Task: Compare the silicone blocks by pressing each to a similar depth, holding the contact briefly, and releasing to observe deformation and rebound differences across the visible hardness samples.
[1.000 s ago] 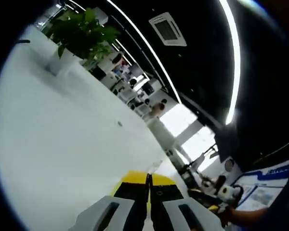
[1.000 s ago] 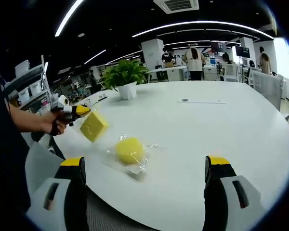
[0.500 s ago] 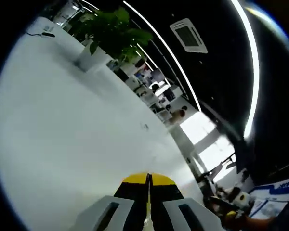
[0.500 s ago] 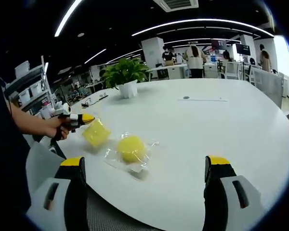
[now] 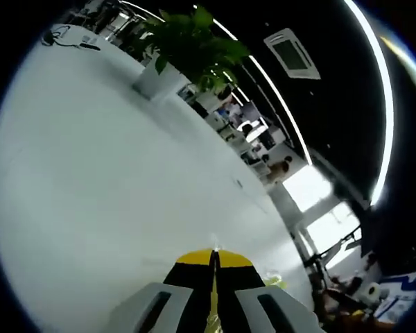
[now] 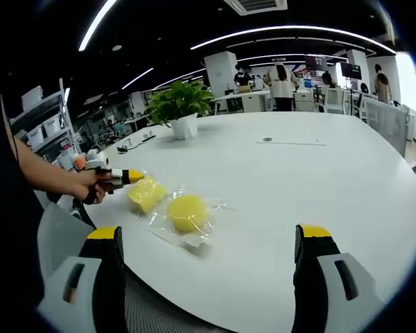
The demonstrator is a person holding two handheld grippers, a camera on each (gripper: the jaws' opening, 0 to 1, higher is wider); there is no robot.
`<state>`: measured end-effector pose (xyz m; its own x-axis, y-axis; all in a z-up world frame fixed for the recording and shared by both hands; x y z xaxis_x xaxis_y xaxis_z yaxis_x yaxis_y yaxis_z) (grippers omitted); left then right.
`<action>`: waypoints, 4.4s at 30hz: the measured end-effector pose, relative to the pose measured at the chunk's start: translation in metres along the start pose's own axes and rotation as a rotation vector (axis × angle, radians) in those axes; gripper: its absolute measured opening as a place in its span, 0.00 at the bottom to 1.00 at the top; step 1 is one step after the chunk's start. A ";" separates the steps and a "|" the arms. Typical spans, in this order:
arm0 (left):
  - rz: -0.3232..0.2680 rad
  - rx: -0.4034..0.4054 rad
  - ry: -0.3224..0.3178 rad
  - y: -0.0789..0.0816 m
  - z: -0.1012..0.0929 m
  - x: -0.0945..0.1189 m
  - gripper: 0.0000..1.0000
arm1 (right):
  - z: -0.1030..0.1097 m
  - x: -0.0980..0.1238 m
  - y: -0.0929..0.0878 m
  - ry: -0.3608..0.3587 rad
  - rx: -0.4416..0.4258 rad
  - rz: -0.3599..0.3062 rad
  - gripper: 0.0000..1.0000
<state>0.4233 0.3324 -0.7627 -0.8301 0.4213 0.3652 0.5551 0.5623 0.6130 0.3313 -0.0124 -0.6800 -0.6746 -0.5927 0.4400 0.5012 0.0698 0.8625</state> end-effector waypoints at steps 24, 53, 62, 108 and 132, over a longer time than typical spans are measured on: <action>0.064 -0.378 -0.015 0.018 0.000 0.018 0.86 | 0.005 -0.010 0.004 0.001 0.030 0.012 0.96; 0.088 -0.651 -0.075 0.023 -0.037 0.112 1.00 | -0.006 -0.020 -0.011 -0.015 0.084 0.076 0.96; 0.082 -0.664 -0.072 0.031 -0.043 0.116 1.00 | -0.009 -0.016 -0.007 -0.023 0.082 0.063 0.96; 0.118 -0.575 -0.197 0.016 -0.104 0.086 1.00 | -0.002 -0.008 -0.016 -0.033 0.076 0.068 0.96; 0.247 -0.439 -0.267 -0.026 -0.141 0.013 1.00 | -0.008 0.001 -0.009 -0.062 0.047 0.032 0.96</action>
<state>0.3906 0.2236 -0.6750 -0.6050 0.6998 0.3799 0.6096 0.1001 0.7864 0.3304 -0.0201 -0.6892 -0.6919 -0.5385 0.4810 0.4979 0.1266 0.8580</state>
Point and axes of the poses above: the point that each gripper's makers call its tool centre point, and the gripper's own axes: x roughly backward along the fingers, z roughly to its left, y roughly out of its top, the point moved 1 cm from there along x, roughly backward along the fingers, and after that the axes turned 2 degrees about -x, right-handed, at the moved point
